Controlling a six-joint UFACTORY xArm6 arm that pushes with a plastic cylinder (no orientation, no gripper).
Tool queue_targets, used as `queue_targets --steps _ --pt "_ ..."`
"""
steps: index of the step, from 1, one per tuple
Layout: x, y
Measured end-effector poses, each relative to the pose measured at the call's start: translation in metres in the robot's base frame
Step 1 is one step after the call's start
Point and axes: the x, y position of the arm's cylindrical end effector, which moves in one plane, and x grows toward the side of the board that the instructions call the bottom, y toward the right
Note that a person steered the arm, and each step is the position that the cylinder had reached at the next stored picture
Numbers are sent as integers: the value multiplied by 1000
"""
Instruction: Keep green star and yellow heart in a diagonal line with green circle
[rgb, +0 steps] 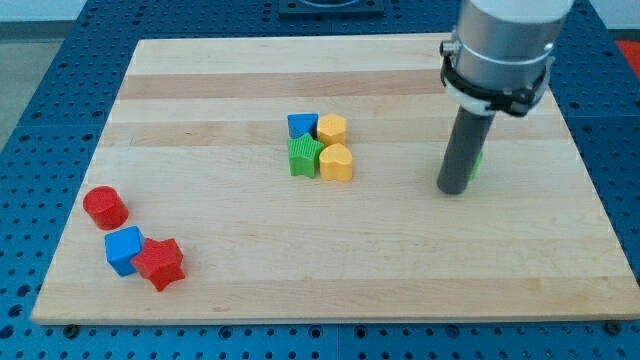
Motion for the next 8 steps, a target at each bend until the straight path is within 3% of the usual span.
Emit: queue_targets --steps 1,2,3,4,5,6,7,8 --pt "-40 18" --pt "-45 22" --pt "-11 7" --pt "44 -41" --pt "65 -142" --pt "61 -234" --pt "29 -289" --pt "-23 -302"
